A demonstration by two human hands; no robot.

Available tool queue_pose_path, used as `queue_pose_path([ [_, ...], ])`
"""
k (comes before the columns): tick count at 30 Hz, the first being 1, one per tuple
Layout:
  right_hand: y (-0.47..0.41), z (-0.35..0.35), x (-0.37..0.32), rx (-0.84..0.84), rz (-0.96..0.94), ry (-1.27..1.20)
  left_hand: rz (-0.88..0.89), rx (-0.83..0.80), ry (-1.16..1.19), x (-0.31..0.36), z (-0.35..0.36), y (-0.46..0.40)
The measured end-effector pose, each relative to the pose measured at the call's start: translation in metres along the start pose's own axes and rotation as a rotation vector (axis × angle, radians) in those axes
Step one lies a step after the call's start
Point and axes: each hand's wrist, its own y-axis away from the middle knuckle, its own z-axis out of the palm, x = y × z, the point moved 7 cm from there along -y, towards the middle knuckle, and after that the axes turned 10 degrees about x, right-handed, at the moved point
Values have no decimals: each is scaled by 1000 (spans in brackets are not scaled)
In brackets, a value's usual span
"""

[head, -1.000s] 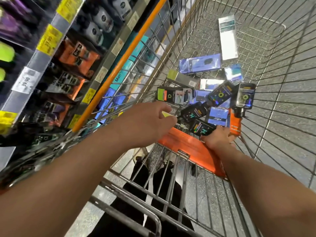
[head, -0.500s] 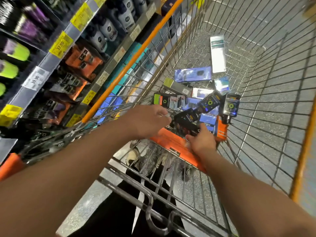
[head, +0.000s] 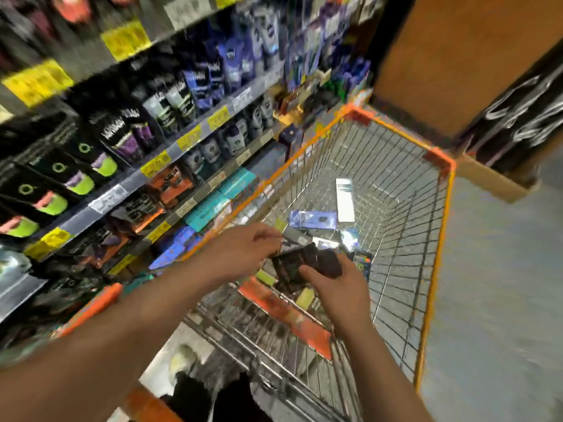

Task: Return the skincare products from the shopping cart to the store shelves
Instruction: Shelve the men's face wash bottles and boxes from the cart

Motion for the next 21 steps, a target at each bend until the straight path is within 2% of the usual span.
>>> queue_pose_path([
  [5,27,-16,-86,6,-83,-193,81,139,181,25,-52,35],
  [10,54,-11,-174,-48,-216,-260,199,86,289,46,-105,72],
  [13,78,2,-227,-123,-308,-299,274,64,311,50,-146,97],
  [17,117,39,-292,-258,-415,-352,316,113,332,34,-207,130],
  [21,164,95,-350,-402,-480,-393,355,241,403,5,-274,168],
])
